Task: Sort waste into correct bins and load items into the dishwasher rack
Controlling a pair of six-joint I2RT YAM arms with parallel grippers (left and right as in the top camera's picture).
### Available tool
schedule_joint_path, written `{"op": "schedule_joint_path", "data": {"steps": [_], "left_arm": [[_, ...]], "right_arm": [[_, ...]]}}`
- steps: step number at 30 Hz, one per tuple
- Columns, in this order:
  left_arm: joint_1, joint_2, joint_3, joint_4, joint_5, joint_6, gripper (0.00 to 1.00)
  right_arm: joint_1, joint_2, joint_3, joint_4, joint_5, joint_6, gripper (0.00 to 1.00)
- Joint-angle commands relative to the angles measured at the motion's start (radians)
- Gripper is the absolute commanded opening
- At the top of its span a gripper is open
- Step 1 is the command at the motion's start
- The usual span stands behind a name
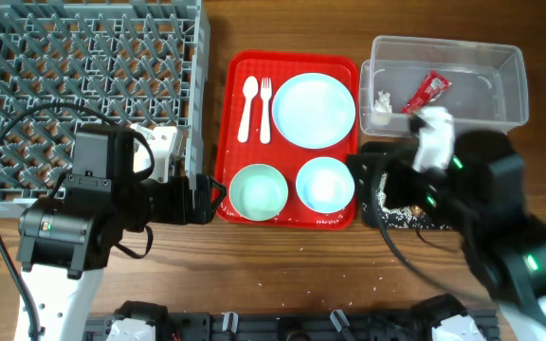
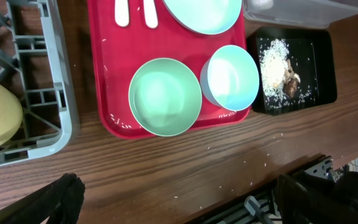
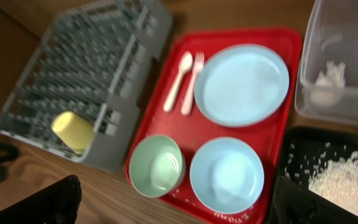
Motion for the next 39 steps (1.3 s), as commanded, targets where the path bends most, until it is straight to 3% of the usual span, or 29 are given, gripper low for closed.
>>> {"op": "schedule_joint_path", "data": {"steps": [1, 6, 9, 11, 18, 23, 34, 39], "left_arm": [[-0.005, 0.003, 0.004, 0.003, 0.019, 0.023, 1.0], [-0.005, 0.003, 0.004, 0.003, 0.019, 0.023, 1.0], [-0.005, 0.003, 0.004, 0.003, 0.019, 0.023, 1.0], [-0.005, 0.003, 0.004, 0.003, 0.019, 0.023, 1.0], [-0.005, 0.003, 0.004, 0.003, 0.019, 0.023, 1.0], [-0.005, 0.003, 0.004, 0.003, 0.019, 0.023, 1.0], [-0.005, 0.003, 0.004, 0.003, 0.019, 0.023, 1.0], [-0.005, 0.006, 0.002, 0.146, 0.084, -0.198, 1.0]], "right_arm": [[-0.001, -0.075, -0.003, -0.001, 0.029, 0.069, 1.0], [-0.001, -0.071, -0.005, -0.077, 0.097, 0.045, 1.0], [-0.002, -0.175, -0.039, 0.042, 0.141, -0.286, 1.0], [-0.023, -0.314, -0.176, 0.116, 0.193, -0.388, 1.0], [-0.186, -0.779, -0.854, 0.557, 0.119, -0.38, 1.0], [-0.192, -0.852, -1.088, 0.877, 0.118, -0.38, 1.0], [-0.192, -0.851, -1.088, 0.872, 0.119, -0.381, 1.0], [-0.192, -0.851, -1.088, 0.872, 0.119, -0.381, 1.0]]}}
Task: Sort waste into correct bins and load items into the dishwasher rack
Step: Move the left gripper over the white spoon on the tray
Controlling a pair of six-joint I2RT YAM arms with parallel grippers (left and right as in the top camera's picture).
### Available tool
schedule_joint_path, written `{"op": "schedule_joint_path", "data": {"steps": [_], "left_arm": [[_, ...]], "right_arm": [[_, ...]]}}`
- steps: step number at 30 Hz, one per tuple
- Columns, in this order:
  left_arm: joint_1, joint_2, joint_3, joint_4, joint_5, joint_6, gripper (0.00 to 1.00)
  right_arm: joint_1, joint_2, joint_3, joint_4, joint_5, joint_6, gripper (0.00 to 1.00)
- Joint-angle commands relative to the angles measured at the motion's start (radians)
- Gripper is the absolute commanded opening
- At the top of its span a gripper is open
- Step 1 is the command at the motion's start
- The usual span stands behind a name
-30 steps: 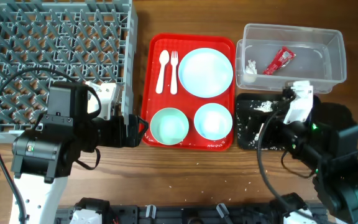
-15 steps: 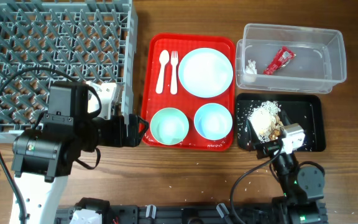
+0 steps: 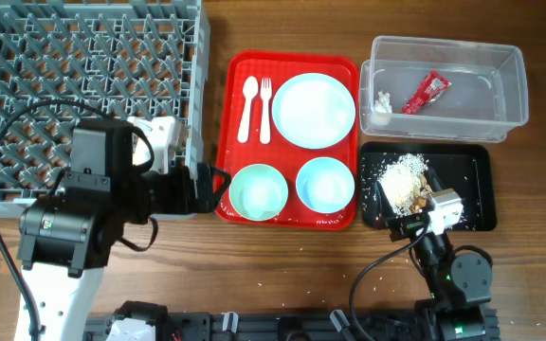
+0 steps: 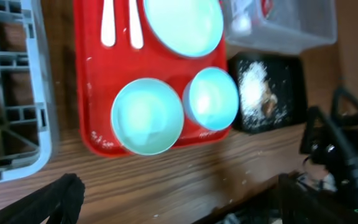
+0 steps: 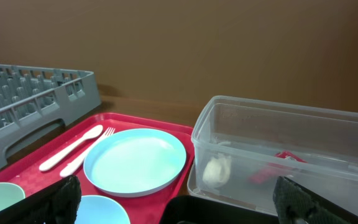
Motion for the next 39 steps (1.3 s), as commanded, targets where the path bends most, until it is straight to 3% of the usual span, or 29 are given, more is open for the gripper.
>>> {"op": "schedule_joint_path", "data": {"steps": [1, 2, 4, 6, 9, 12, 15, 19, 25, 28, 29, 36, 39], "left_arm": [[-0.025, 0.027, 0.003, 0.177, 0.027, -0.216, 1.0], [-0.052, 0.063, 0.01, 0.222, -0.045, -0.237, 0.99], [-0.141, 0.226, 0.033, 0.257, -0.333, -0.262, 0.97], [-0.178, 0.404, 0.055, 0.29, -0.499, -0.264, 0.88], [-0.179, 0.679, 0.055, 0.517, -0.521, -0.161, 0.81], [-0.18, 0.871, 0.055, 0.756, -0.514, -0.158, 0.81], [-0.182, 0.956, 0.055, 0.9, -0.468, -0.109, 0.73], [-0.188, 1.014, 0.055, 0.999, -0.469, -0.069, 0.53], [-0.197, 1.1, 0.055, 1.023, -0.517, 0.026, 0.4], [-0.197, 1.093, 0.056, 1.006, -0.53, 0.025, 0.13], [-0.197, 1.07, 0.056, 0.988, -0.529, 0.02, 0.09], [-0.196, 0.772, 0.056, 0.829, -0.529, 0.018, 0.1], [-0.196, 0.676, 0.056, 0.773, -0.529, 0.018, 0.04]], "right_arm": [[-0.005, -0.016, -0.002, 0.009, -0.011, -0.014, 1.0], [-0.005, -0.016, -0.002, 0.009, -0.011, -0.014, 1.0], [-0.005, -0.016, -0.002, 0.009, -0.011, -0.014, 1.0], [-0.005, -0.016, -0.002, 0.009, -0.011, -0.014, 1.0], [-0.005, -0.016, -0.002, 0.009, -0.011, -0.014, 1.0], [-0.005, -0.016, -0.002, 0.009, -0.011, -0.013, 1.0], [-0.005, -0.016, -0.002, 0.009, -0.011, -0.014, 1.0], [-0.005, -0.016, -0.002, 0.009, -0.011, -0.014, 1.0], [-0.005, -0.016, -0.002, 0.009, -0.011, -0.014, 1.0], [-0.005, -0.016, -0.002, 0.009, -0.011, -0.014, 1.0], [-0.005, -0.016, -0.002, 0.009, -0.011, -0.013, 1.0], [-0.005, -0.016, -0.002, 0.009, -0.011, -0.014, 1.0], [-0.005, -0.016, -0.002, 0.009, -0.011, -0.014, 1.0]]}}
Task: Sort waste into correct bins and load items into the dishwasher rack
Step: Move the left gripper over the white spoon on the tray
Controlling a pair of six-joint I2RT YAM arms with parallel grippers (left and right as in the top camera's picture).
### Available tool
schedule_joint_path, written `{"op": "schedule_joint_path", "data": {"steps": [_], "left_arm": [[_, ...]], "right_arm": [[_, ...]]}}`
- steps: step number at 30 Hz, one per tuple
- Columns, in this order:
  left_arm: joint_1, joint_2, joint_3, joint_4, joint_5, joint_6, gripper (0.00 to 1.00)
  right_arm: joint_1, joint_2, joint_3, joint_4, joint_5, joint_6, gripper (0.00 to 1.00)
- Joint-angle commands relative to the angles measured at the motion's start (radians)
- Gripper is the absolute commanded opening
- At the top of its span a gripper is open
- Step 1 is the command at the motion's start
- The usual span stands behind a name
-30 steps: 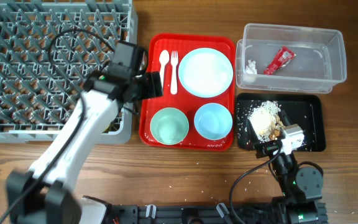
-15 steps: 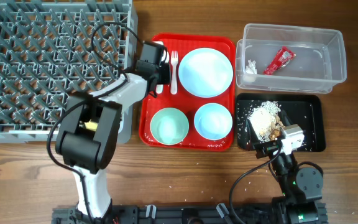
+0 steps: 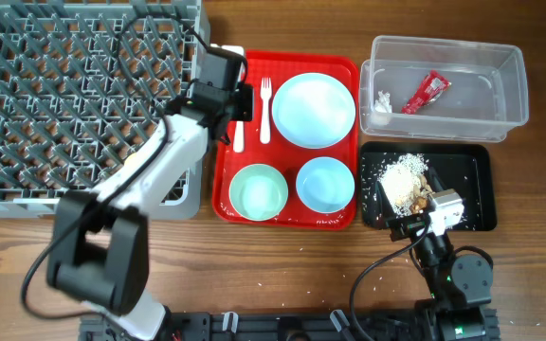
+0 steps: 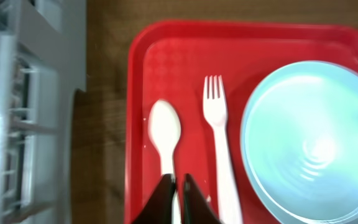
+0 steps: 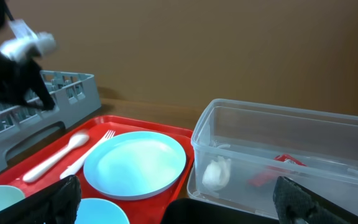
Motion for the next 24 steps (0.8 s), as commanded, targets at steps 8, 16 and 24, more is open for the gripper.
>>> {"op": "schedule_joint_path", "data": {"steps": [8, 16, 24], "left_arm": [[-0.01, -0.011, -0.004, -0.02, 0.065, 0.003, 0.63], [-0.017, 0.276, -0.005, 0.045, 0.084, -0.024, 0.35], [-0.042, 0.265, -0.004, -0.008, 0.096, -0.024, 0.08]], "right_arm": [[-0.004, -0.008, -0.002, 0.004, -0.011, -0.014, 1.0], [-0.004, -0.008, -0.002, 0.004, -0.011, -0.014, 1.0], [-0.004, -0.008, -0.002, 0.004, -0.011, -0.013, 1.0]]}}
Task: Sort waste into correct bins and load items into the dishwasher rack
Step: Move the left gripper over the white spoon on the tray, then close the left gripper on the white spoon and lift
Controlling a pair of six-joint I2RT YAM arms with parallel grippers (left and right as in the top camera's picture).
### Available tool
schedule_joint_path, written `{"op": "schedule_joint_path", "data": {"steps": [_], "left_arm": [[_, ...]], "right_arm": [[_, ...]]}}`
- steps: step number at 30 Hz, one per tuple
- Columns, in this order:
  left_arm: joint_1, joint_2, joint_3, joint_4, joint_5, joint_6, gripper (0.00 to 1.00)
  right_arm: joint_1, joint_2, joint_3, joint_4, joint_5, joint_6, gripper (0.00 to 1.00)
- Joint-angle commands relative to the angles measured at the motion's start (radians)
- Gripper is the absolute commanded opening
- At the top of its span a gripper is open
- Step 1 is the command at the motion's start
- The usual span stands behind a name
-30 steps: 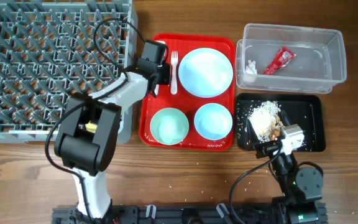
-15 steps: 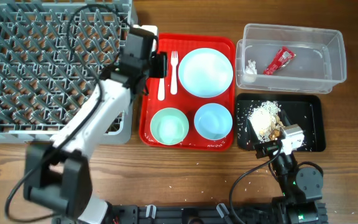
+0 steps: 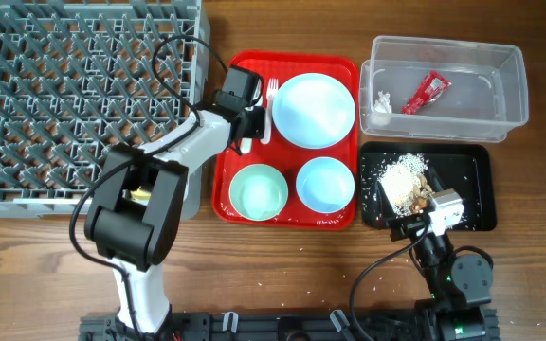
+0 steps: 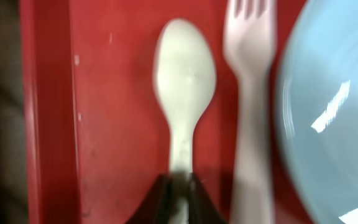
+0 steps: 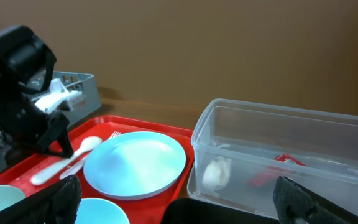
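Note:
A white spoon (image 4: 185,74) lies on the red tray (image 4: 104,124), with a white fork (image 4: 250,93) just to its right and a light blue plate (image 4: 334,93) beyond that. My left gripper (image 4: 180,183) is shut on the spoon's handle, low over the tray; overhead it sits at the tray's left side (image 3: 245,121). A green bowl (image 3: 258,191) and a blue bowl (image 3: 325,185) fill the tray's near half. My right gripper (image 5: 178,205) is open and holds nothing; its arm rests at the table's front right.
The grey dishwasher rack (image 3: 83,95) fills the left of the table. At the back right a clear bin (image 3: 486,66) holds a red wrapper (image 3: 427,91) and a white wad. A black bin (image 3: 472,189) with rice and scraps stands in front of it.
My left gripper was higher above the spoon's handle with its jaws nearly together. Now it is down on the tray and shut on the handle. The right arm has not moved.
My left gripper was open by the rack's front right corner while the right arm was over the black bin. Then the right arm rested at the table's front. The left gripper then stood over the spoon, and now grips its handle.

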Motion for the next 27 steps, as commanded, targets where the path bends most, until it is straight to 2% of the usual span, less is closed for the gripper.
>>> {"op": "schedule_joint_path", "data": {"steps": [1, 5, 6, 7, 8, 10, 14, 15, 17, 21, 25, 27], "left_arm": [[-0.01, -0.011, -0.029, -0.037, 0.027, -0.002, 0.08], [-0.01, -0.109, -0.029, -0.04, 0.006, -0.003, 0.08], [-0.01, -0.114, -0.029, -0.031, 0.008, -0.009, 0.1], [-0.01, -0.114, -0.029, -0.002, 0.007, -0.019, 0.41], [-0.01, -0.105, -0.029, 0.039, 0.008, -0.023, 0.53], [-0.011, -0.076, -0.029, 0.115, 0.013, -0.029, 0.6], [-0.011, 0.008, -0.029, 0.172, 0.023, -0.028, 0.58], [-0.011, 0.023, -0.029, 0.184, 0.022, -0.028, 0.55], [-0.01, 0.057, -0.029, 0.199, 0.009, -0.028, 0.41], [-0.01, 0.106, -0.029, 0.168, -0.016, -0.028, 0.33], [-0.01, 0.074, -0.029, 0.08, -0.122, -0.028, 0.18], [-0.01, 0.055, -0.029, 0.06, -0.124, -0.028, 0.12]], "right_arm": [[-0.004, -0.008, -0.002, 0.005, -0.011, -0.014, 1.0], [-0.004, -0.008, -0.002, 0.005, -0.011, -0.013, 1.0], [-0.004, -0.008, -0.002, 0.005, -0.011, -0.014, 1.0], [-0.004, -0.008, -0.002, 0.005, -0.011, -0.014, 1.0], [-0.004, -0.008, -0.002, 0.005, -0.011, -0.013, 1.0], [-0.004, -0.008, -0.002, 0.005, -0.011, -0.014, 1.0], [-0.004, -0.008, -0.002, 0.005, -0.011, -0.014, 1.0], [-0.004, -0.008, -0.002, 0.005, -0.011, -0.014, 1.0], [-0.004, -0.008, -0.002, 0.005, -0.011, -0.014, 0.99], [-0.004, -0.008, -0.002, 0.005, -0.011, -0.014, 1.0], [-0.004, -0.008, -0.002, 0.005, -0.011, -0.014, 1.0], [-0.004, -0.008, -0.002, 0.005, -0.011, -0.013, 1.0]]}}
